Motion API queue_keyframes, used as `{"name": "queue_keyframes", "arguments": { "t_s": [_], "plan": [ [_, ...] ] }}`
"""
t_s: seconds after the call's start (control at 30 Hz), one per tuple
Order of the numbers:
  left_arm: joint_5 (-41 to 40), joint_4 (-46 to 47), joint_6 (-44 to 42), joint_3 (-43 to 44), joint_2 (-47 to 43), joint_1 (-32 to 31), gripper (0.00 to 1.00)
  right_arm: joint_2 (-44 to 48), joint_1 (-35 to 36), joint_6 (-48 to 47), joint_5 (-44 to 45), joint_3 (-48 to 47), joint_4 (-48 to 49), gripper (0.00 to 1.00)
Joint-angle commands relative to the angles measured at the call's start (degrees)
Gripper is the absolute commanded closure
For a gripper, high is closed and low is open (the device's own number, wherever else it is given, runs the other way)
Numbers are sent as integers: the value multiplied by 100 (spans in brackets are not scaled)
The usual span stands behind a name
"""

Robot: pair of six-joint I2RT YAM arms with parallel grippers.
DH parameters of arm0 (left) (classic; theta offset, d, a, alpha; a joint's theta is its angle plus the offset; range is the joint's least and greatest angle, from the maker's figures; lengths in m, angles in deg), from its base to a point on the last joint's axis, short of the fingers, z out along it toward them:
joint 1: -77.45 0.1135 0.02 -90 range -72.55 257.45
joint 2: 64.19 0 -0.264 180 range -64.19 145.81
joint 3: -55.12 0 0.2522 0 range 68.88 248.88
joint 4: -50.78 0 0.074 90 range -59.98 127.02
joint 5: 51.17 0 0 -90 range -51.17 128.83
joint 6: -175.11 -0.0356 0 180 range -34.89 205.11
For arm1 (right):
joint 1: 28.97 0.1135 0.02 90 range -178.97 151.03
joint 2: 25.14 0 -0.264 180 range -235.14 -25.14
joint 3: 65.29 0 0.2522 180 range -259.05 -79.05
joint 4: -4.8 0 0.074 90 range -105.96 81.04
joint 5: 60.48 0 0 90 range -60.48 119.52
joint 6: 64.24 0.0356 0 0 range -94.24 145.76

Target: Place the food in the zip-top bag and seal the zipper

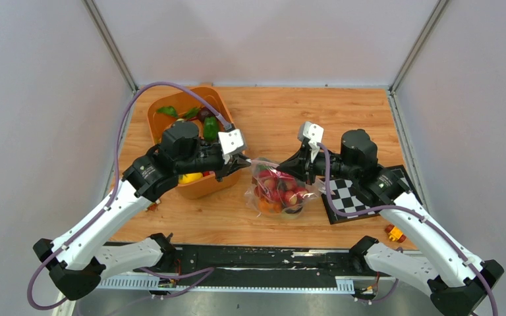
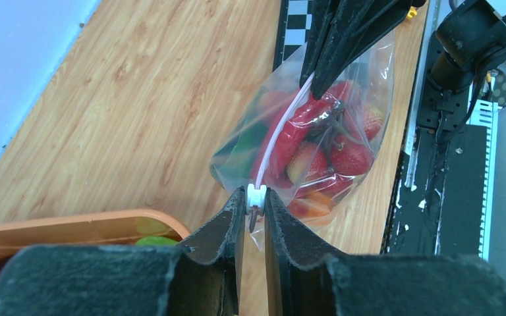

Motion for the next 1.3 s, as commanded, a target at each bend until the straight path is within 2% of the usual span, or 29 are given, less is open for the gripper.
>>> {"name": "queue_keyframes", "arguments": {
  "t_s": [0.0,0.23,0.33,0.47,0.63,0.7,1.03,1.27],
  "plan": [
    [26,243,159,59,-164,26,78,73,-26,140,-178,-82,292,100],
    [-48,256,256,23,-195,26,78,116,-20,148,-242,32,408,100],
    [-74,340,359,-72,-185,26,71,119,-22,158,-191,136,536,100],
    [-80,376,524,-129,-182,26,33,117,-23,159,-218,187,579,100],
    [-345,536,746,-221,-397,26,9,249,-17,141,-166,276,649,100],
    [-540,689,863,-290,-548,27,2,294,-21,139,-58,299,653,100],
    [-2217,931,1499,-754,-1540,31,0,723,-19,442,1363,464,1144,100],
    [-1925,1085,1816,-1108,-1781,26,0,530,-29,43,2197,-128,853,100]
  ]
}}
